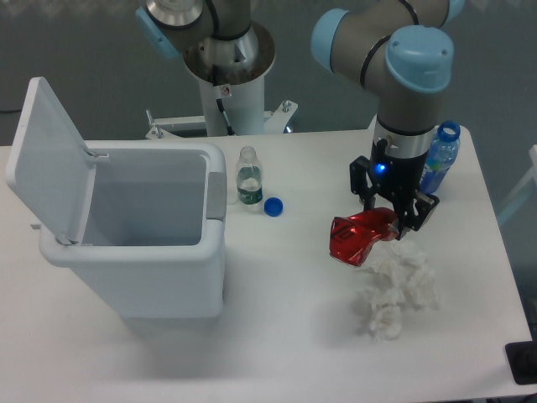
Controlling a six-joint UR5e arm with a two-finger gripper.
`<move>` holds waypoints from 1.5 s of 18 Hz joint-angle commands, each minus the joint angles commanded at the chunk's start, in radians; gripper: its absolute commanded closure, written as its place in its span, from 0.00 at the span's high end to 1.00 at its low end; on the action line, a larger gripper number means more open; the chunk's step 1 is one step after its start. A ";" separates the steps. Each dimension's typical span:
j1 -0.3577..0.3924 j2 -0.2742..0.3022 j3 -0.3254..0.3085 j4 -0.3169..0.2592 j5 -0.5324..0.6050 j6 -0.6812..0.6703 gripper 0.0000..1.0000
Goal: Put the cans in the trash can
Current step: 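Grasp the crushed red can with the gripper and lift it, then carry the held red can over the open white trash bin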
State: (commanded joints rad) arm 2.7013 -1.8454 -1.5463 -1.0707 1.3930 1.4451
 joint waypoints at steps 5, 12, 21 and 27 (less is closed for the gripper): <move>0.002 0.000 0.002 0.000 -0.041 -0.066 0.49; 0.000 0.003 0.023 0.008 -0.104 -0.175 0.49; -0.009 0.104 0.025 0.008 -0.215 -0.418 0.49; -0.081 0.201 0.015 0.009 -0.272 -0.589 0.49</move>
State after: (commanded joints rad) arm 2.6202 -1.6445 -1.5309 -1.0615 1.1214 0.8561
